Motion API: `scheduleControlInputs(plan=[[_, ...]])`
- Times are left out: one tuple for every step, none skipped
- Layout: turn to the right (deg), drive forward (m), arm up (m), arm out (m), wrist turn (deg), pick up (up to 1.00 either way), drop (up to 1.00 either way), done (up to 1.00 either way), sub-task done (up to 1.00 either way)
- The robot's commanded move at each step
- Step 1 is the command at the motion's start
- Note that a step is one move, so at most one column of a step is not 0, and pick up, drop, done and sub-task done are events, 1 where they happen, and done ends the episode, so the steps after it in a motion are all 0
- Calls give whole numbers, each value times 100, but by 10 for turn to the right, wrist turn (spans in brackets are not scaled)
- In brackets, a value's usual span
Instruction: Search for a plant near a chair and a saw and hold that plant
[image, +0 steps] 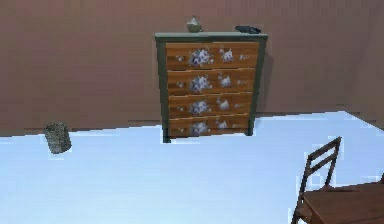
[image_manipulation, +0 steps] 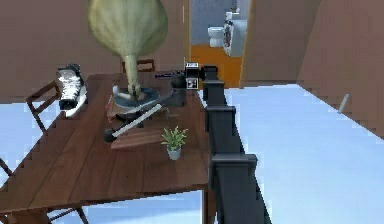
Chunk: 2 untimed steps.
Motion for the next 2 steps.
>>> scheduleControlInputs(plan=[[0, 0, 0, 0, 450, 0, 0, 0, 0], [0, 0, 0, 0, 210, 0, 0, 0, 0]])
